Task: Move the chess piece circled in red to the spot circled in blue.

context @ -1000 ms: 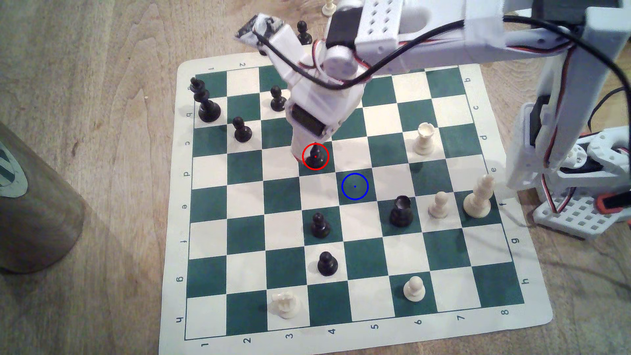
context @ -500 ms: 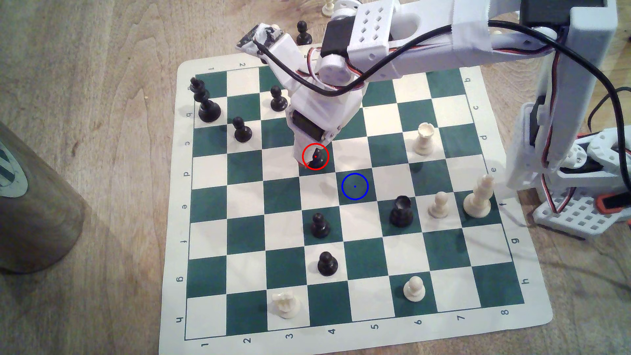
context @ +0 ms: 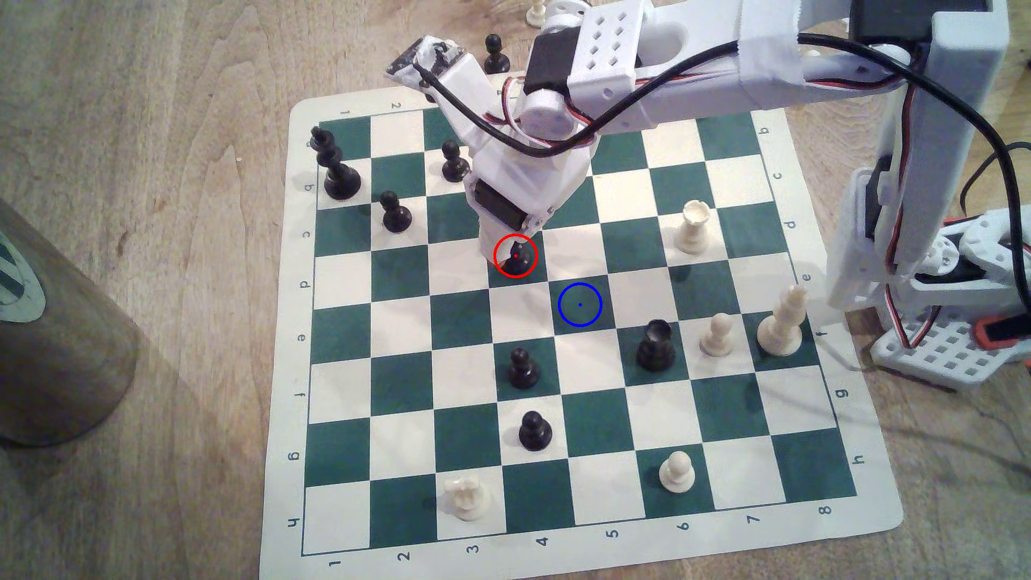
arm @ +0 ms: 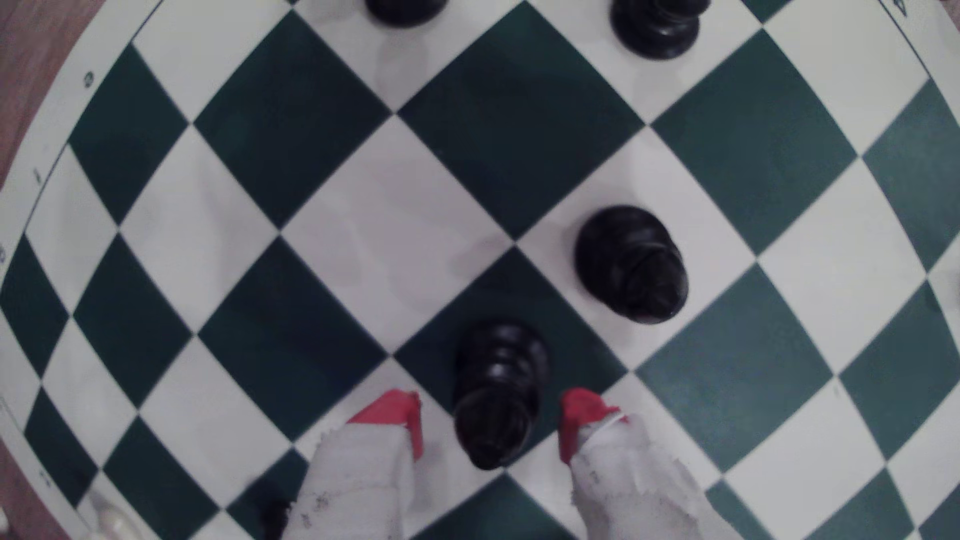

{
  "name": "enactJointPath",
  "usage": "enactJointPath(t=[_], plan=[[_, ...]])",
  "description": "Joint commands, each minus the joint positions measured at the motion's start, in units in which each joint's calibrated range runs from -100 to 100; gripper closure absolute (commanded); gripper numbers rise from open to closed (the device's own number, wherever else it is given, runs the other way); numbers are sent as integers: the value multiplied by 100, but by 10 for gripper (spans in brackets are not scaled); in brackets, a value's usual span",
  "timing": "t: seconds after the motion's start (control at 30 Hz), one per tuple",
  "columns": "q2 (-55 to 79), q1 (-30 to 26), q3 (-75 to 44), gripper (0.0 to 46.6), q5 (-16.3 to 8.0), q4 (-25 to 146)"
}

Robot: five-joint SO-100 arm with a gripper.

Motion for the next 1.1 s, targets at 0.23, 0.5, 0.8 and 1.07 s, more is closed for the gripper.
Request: enactJointPath(t=[0.23,0.5,0.8,1.07], plan=[[82,-141,-496,323,-49,-77],[65,-86,-496,311,-49,-143],[-3,-16,-496,334,-15,-208],[-62,-24,-442,453,-39,-192]])
